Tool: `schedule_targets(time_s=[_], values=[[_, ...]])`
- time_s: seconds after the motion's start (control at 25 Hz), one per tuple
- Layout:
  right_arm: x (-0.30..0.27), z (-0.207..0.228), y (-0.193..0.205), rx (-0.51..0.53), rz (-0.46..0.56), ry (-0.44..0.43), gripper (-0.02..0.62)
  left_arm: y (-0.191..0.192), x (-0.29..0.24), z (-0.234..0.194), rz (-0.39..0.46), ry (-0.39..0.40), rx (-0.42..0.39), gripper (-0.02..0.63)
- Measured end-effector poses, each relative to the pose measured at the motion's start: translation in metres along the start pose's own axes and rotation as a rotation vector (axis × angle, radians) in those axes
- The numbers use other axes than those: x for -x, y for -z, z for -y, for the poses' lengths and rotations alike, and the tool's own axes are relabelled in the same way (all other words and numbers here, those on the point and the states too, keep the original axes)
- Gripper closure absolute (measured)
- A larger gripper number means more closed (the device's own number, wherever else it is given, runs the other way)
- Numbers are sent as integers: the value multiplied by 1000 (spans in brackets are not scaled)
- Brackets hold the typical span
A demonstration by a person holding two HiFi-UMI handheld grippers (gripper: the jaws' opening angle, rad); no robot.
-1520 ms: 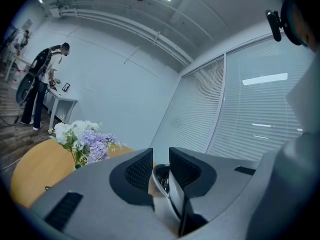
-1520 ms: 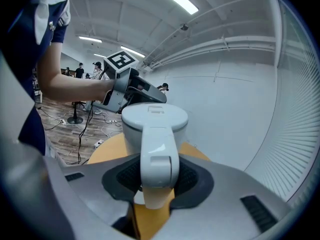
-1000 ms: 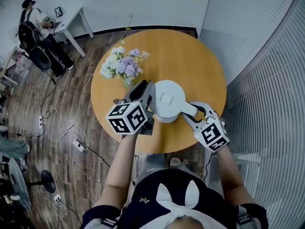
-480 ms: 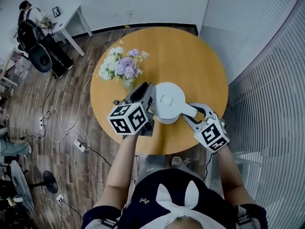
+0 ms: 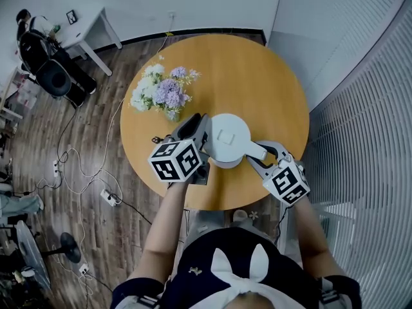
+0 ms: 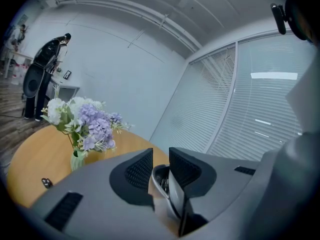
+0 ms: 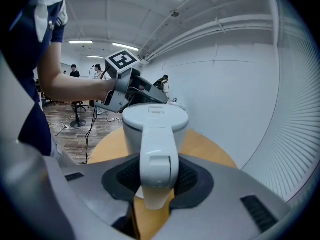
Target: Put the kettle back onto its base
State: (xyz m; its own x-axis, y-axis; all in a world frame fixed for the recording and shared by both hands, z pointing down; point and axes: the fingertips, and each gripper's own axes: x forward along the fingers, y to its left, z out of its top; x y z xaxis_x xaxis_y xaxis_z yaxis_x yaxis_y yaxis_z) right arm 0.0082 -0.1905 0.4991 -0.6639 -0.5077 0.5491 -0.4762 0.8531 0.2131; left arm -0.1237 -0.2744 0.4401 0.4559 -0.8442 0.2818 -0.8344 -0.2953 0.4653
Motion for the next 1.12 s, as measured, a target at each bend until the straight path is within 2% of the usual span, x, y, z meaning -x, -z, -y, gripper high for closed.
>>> schedule_targets(time_s=[1.12], values=[[-19, -8, 31, -65, -73, -47, 448, 36, -21, -20, -105, -29, 14, 499]])
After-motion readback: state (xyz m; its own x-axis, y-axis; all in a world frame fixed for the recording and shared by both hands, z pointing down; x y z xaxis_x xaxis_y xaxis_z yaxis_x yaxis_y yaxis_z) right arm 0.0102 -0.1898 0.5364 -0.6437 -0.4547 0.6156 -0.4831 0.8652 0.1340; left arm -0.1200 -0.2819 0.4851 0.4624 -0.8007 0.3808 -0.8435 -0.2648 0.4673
